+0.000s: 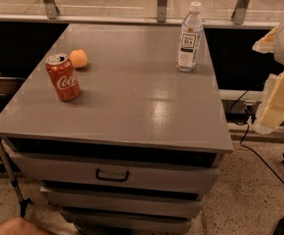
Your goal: Pick coke can
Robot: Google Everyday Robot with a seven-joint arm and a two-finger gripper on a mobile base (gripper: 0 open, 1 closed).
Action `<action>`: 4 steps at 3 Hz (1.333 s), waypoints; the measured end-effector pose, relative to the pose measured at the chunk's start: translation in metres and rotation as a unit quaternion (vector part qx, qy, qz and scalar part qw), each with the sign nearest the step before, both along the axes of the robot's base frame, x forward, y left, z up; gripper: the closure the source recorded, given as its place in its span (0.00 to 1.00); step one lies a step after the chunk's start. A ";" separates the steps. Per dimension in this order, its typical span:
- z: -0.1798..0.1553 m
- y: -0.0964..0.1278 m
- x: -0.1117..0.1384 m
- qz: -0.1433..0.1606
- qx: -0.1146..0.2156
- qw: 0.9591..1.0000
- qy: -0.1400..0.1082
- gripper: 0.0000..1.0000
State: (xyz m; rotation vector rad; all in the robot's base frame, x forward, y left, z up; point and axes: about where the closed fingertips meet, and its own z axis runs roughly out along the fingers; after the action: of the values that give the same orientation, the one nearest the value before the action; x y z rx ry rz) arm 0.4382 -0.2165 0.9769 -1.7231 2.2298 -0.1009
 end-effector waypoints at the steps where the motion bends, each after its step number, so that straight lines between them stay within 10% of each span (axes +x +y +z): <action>1: 0.000 0.000 0.000 0.000 0.000 1.000 0.000 0.00; 3: 0.007 -0.003 -0.004 -0.065 0.067 0.995 -0.029 0.00; 4: 0.001 -0.013 -0.026 -0.174 0.171 0.968 -0.053 0.00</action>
Offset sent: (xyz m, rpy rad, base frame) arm 0.0001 -0.0019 0.0021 0.0381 -0.0085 -0.0331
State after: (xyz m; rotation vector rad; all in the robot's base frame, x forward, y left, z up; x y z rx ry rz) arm 0.4118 -0.2294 0.9783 -1.1152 2.2867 0.1040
